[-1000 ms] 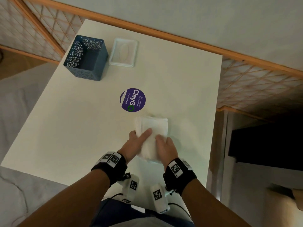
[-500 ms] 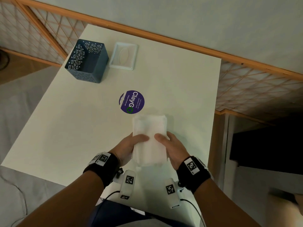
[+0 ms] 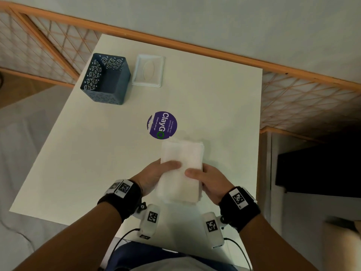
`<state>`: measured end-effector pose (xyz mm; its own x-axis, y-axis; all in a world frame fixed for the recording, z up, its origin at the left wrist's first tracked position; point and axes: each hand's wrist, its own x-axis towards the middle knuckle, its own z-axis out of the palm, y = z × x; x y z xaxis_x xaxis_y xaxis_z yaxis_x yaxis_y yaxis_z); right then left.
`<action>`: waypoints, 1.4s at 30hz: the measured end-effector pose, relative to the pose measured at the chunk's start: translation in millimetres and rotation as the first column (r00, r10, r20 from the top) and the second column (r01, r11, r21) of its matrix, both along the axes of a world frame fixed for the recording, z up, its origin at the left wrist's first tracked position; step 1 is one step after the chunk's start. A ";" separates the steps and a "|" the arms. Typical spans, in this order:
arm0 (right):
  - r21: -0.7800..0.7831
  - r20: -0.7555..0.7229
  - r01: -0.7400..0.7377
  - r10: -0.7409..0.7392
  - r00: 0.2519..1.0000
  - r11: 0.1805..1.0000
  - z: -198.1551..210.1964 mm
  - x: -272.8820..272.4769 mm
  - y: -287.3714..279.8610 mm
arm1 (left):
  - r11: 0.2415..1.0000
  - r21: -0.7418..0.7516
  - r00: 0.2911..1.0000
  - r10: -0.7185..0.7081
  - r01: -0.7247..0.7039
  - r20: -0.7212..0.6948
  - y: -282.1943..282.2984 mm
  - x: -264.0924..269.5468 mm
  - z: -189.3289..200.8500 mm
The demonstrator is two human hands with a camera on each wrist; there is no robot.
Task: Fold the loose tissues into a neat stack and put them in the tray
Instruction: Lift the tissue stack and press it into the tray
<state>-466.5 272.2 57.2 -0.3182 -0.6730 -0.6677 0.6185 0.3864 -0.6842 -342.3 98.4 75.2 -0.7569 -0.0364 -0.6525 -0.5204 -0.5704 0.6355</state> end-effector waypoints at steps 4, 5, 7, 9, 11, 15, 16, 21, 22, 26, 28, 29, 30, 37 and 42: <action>0.058 -0.347 -0.097 0.112 0.931 0.994 12.1 4.2 -2.7 | 0.954 -0.293 0.983 -0.117 0.071 -0.142 -15.1 7.8 -1.3; 0.065 -0.451 -0.108 0.126 0.884 0.992 12.2 6.3 -2.5 | 0.926 -0.373 0.976 -0.131 0.059 -0.173 -19.5 10.4 -5.6; 0.043 -0.571 -0.119 0.122 0.812 0.992 7.9 11.8 -0.8 | 0.845 -0.530 0.963 -0.194 0.068 -0.185 -23.5 16.9 -12.8; 0.017 -0.608 -0.134 0.116 0.785 0.991 6.4 17.8 -1.6 | 0.804 -0.583 0.956 -0.251 0.119 -0.151 -24.0 25.6 -18.3; 0.037 -0.548 -0.182 0.172 0.819 0.983 -0.6 22.5 -0.5 | 0.795 -0.577 0.947 -0.303 0.190 -0.107 -23.5 32.9 -22.1; 0.359 -0.441 -0.299 0.443 0.781 0.884 -21.5 34.2 11.8 | 0.736 -0.604 0.913 -0.407 0.306 -0.033 -16.8 38.8 -21.4; 0.352 -0.409 -0.312 0.445 0.797 0.883 -22.8 34.8 13.3 | 0.743 -0.593 0.910 -0.413 0.310 -0.041 -15.9 36.8 -18.8; 0.242 -0.419 -0.209 0.296 0.858 0.948 -2.8 29.0 -5.2 | 0.832 -0.504 0.941 -0.324 0.233 -0.099 -20.6 25.4 -11.5; 0.164 -0.415 -0.174 0.228 0.881 0.971 1.0 26.6 -8.4 | 0.859 -0.467 0.956 -0.279 0.208 -0.088 -23.7 23.9 -8.9; -0.018 -0.219 -0.023 0.019 0.976 1.000 18.5 23.2 -27.2 | 0.965 -0.232 0.988 -0.142 0.125 -0.055 -34.2 18.4 3.6; -0.048 -0.121 0.071 -0.077 0.990 0.996 25.5 22.4 -35.7 | 0.988 -0.149 0.997 -0.058 0.051 -0.049 -39.0 16.5 6.1; -0.039 -0.086 0.101 -0.104 0.991 0.994 28.3 22.5 -39.7 | 0.992 -0.129 0.999 -0.013 0.007 -0.047 -41.5 15.6 6.2; -0.028 -0.059 0.115 -0.117 0.991 0.993 27.6 22.6 -41.5 | 0.992 -0.117 0.998 0.045 -0.050 -0.041 -45.0 14.1 7.3; 0.016 0.098 0.033 -0.035 0.995 0.999 32.2 29.0 -55.7 | 0.980 -0.037 0.977 0.193 -0.197 -0.086 -71.7 13.7 16.8; -0.011 0.102 0.057 -0.056 0.993 0.998 29.9 37.4 -77.3 | 0.966 -0.093 0.967 0.231 -0.241 -0.107 -80.3 14.9 12.1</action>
